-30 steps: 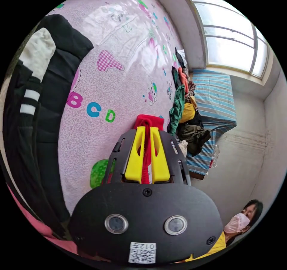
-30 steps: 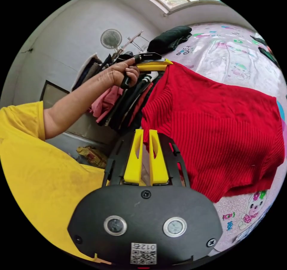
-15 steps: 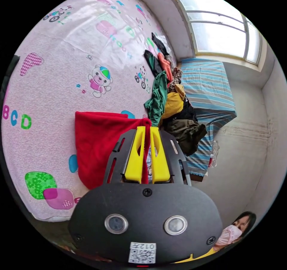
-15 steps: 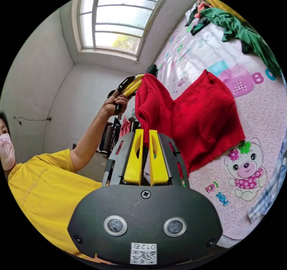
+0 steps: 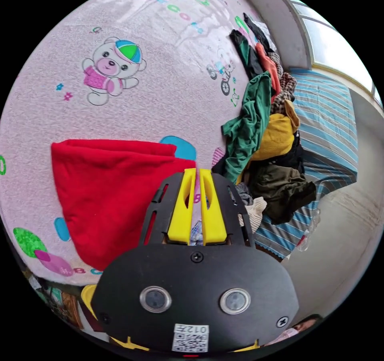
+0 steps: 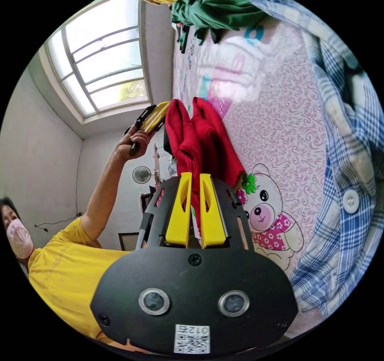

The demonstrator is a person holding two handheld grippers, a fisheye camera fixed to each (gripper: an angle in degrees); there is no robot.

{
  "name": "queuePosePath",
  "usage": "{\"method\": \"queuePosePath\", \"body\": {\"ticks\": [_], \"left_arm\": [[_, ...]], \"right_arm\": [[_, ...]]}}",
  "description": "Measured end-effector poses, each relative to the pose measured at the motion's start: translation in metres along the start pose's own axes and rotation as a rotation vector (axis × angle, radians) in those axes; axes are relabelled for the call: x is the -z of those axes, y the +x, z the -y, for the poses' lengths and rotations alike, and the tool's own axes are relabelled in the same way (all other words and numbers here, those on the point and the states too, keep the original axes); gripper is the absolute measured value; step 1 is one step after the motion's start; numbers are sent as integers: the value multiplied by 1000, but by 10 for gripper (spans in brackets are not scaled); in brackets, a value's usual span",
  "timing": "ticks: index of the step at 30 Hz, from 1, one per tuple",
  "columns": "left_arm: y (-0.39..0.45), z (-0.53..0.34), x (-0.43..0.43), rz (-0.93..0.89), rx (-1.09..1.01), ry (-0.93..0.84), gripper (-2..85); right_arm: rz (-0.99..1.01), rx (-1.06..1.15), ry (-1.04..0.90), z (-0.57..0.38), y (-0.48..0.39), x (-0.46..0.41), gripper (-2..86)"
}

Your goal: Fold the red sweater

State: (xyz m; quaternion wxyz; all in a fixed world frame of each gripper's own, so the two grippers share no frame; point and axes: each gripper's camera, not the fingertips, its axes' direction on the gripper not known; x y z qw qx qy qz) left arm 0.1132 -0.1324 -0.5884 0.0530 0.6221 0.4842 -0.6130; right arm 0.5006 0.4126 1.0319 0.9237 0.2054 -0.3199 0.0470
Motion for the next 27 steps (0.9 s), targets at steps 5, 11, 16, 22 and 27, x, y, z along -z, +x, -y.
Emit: {"method": "queuePosePath", "body": {"ticks": [5, 11, 16, 22, 27], "left_arm": [[65, 33, -38, -325, -72, -21, 3], [157, 7, 21, -139, -446, -14, 5], [168, -90, 21, 350, -632, 59, 5], [222, -138, -100, 647, -867, -63, 3], [257, -113, -162, 767, -850, -10, 5]], "right_arm": [[-64, -66, 1, 26, 7, 11, 13], [-441, 210, 137, 40, -59, 44, 13], [-563, 611, 2, 66, -135, -6, 10], [-894, 705, -233, 117, -148, -81, 2], [-842, 568, -270, 165, -139, -86, 1]]}}
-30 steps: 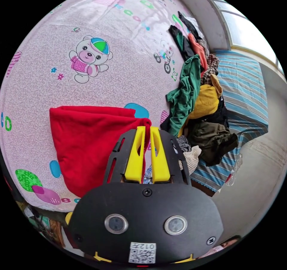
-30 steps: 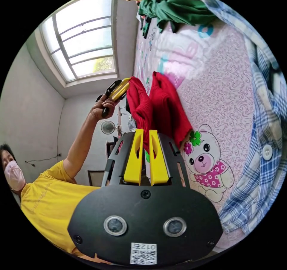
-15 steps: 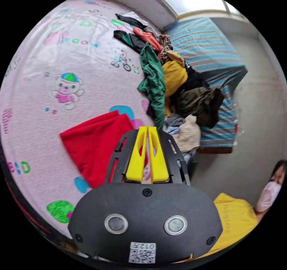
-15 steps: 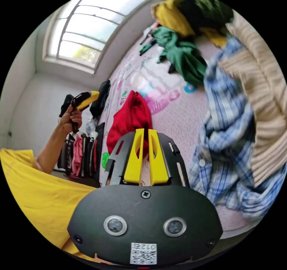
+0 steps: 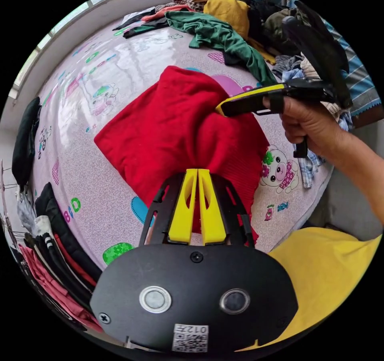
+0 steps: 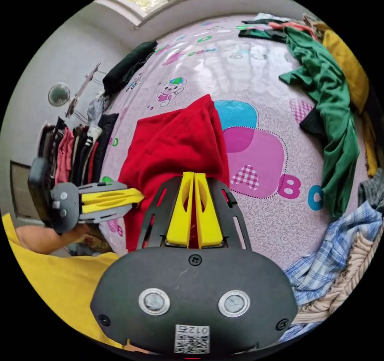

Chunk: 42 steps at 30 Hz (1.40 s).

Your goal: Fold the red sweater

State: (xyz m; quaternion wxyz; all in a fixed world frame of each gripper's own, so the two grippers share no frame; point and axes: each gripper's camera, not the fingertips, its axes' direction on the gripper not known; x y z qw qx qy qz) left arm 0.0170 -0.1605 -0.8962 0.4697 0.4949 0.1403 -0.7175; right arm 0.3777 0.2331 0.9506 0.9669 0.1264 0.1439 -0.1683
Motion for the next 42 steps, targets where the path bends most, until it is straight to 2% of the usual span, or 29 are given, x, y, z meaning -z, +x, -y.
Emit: {"method": "queuePosePath", "body": {"ticks": [3, 4, 6, 8, 10, 13, 18, 21, 23, 25, 28, 34, 36, 38, 40, 42], "left_arm": [[4, 21, 20, 10, -45, -3, 8], [-8, 26, 43, -25, -56, 84, 10], [-46, 36, 73, -47, -14, 203, 14], [-96, 62, 80, -35, 20, 226, 24], [-159, 112, 58, -52, 16, 160, 45], [-209, 173, 18, -87, -44, 49, 69], [-232, 233, -32, -93, -227, -107, 51], [-244, 244, -59, -18, -305, -194, 18], [-261, 243, -60, -15, -329, -197, 10], [-316, 237, -54, -144, -216, -108, 5], [-400, 218, -80, -355, -10, -59, 2], [-475, 197, -109, -465, 151, -9, 4], [-493, 195, -103, -478, 183, 3, 5], [-511, 189, -83, -404, 244, 34, 5], [-526, 172, -37, -254, 356, 111, 5], [-517, 163, -3, -240, 337, 204, 5]], "right_arm": [[150, -96, -35, 12, 20, 12, 5], [179, -98, -22, 13, 23, 23, 8], [178, -84, 35, 13, 23, 44, 13], [145, -78, 129, 20, 23, 67, 25], [153, -91, 153, 35, 27, 73, 42], [155, -111, 129, 66, 34, 71, 66], [116, -138, 32, 113, 42, 55, 64], [118, -126, -113, 137, 46, 40, 31], [130, -74, -48, 147, 48, 49, 21], [170, -52, 19, 150, 52, 54, 17], [149, -79, -36, 155, 62, 39, 15], [159, -126, -52, 155, 75, 25, 18], [160, -141, -35, 155, 78, 31, 20], [160, -144, 43, 152, 77, 50, 19], [127, -141, 149, 148, 72, 68, 15], [129, -100, 193, 148, 65, 75, 12]]}}
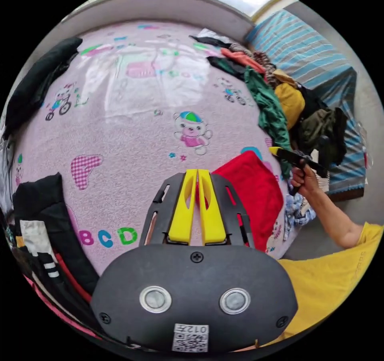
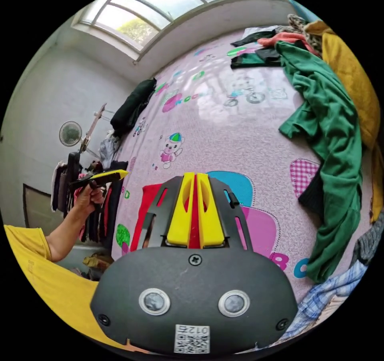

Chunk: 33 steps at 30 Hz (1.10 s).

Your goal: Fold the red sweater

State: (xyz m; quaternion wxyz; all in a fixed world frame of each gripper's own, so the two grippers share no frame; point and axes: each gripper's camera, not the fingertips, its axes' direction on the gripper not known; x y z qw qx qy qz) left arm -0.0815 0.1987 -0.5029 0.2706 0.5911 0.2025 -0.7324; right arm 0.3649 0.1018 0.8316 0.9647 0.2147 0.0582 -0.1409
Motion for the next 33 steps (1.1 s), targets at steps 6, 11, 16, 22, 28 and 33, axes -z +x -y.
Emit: {"method": "queuePosePath", "body": {"ticks": [6, 11, 16, 22, 28, 33], "left_arm": [[79, 18, -43, 58, -228, -171, 2], [5, 32, -52, -94, 62, -178, 2], [0, 21, 27, -51, 89, -104, 3], [132, -11, 100, -41, -177, -79, 3], [259, -25, 81, 67, -362, -163, 4], [298, -13, 86, 132, -411, -175, 4]], "right_arm": [[-25, 33, -161, 9, -2, -40, 2], [50, -94, -201, 8, 22, -49, 1], [75, -133, -95, -17, 28, -10, 6], [66, -43, -117, -96, 9, 36, 21], [-92, -45, -135, -150, -5, 30, 44], [-119, -34, -124, -167, 4, 26, 34]]}}
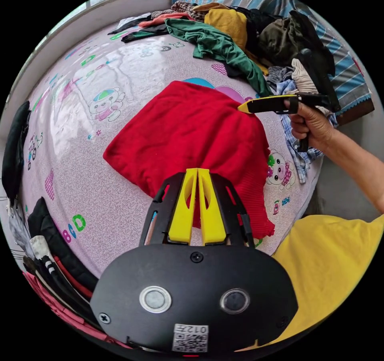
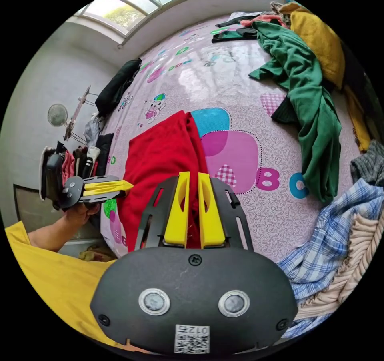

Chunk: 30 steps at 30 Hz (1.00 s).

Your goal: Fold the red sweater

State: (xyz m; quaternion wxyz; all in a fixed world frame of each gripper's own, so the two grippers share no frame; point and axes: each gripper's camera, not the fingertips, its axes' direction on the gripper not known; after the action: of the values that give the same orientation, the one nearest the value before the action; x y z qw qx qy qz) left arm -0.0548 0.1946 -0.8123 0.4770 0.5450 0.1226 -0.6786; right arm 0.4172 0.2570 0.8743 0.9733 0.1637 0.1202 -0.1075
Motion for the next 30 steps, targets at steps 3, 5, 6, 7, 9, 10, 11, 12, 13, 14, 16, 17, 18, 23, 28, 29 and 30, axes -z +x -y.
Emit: {"method": "queuePosePath", "body": {"ticks": [3, 5, 6, 7, 9, 10, 11, 12, 13, 14, 16, 17, 18, 23, 28, 29, 30], "left_arm": [[5, 13, 19, -60, 14, -26, 5], [10, 19, 36, -89, 23, -45, 4], [18, 23, 59, -66, 34, -33, 4], [33, 26, 89, 4, 37, 33, 4], [64, 35, 128, 76, -23, 132, 4], [86, 47, 141, 73, -80, 147, 3], [96, 55, 143, 60, -108, 141, 3], [115, 70, 144, 32, -157, 117, 3], [133, 83, 139, 24, -199, 90, 3], [141, 88, 136, 32, -220, 75, 3], [168, 102, 112, 90, -256, -20, 3], [173, 103, 104, 97, -263, -51, 3], [181, 101, 99, 121, -251, -55, 4], [199, 82, 116, 152, -251, 15, 4], [185, 59, 129, 48, -187, 54, 4], [182, 56, 130, 32, -178, 54, 4], [175, 51, 133, -2, -157, 50, 4]], "right_arm": [[106, -95, -23, -13, 14, -4, 42], [144, -150, -6, -26, 18, 2, 39], [144, -152, 15, -31, 18, 7, 38], [125, -149, 74, -41, 14, 19, 36], [105, -112, 133, -57, 7, 35, 37], [127, -97, 137, -69, 3, 40, 40], [155, -82, 123, -81, 0, 40, 44], [162, -69, 108, -86, -2, 39, 47], [146, -45, 61, -97, -6, 33, 53], [107, -33, 22, -106, -9, 25, 58], [106, -56, 7, -116, -9, 15, 61], [140, -70, -1, -121, -9, 8, 57], [154, -77, -8, -124, -9, 5, 55], [136, -121, -24, -145, -17, -7, 21], [107, -147, -53, -160, -29, -9, 17], [115, -161, -62, -162, -33, -11, 17], [120, -167, -69, -162, -35, -11, 17]]}}
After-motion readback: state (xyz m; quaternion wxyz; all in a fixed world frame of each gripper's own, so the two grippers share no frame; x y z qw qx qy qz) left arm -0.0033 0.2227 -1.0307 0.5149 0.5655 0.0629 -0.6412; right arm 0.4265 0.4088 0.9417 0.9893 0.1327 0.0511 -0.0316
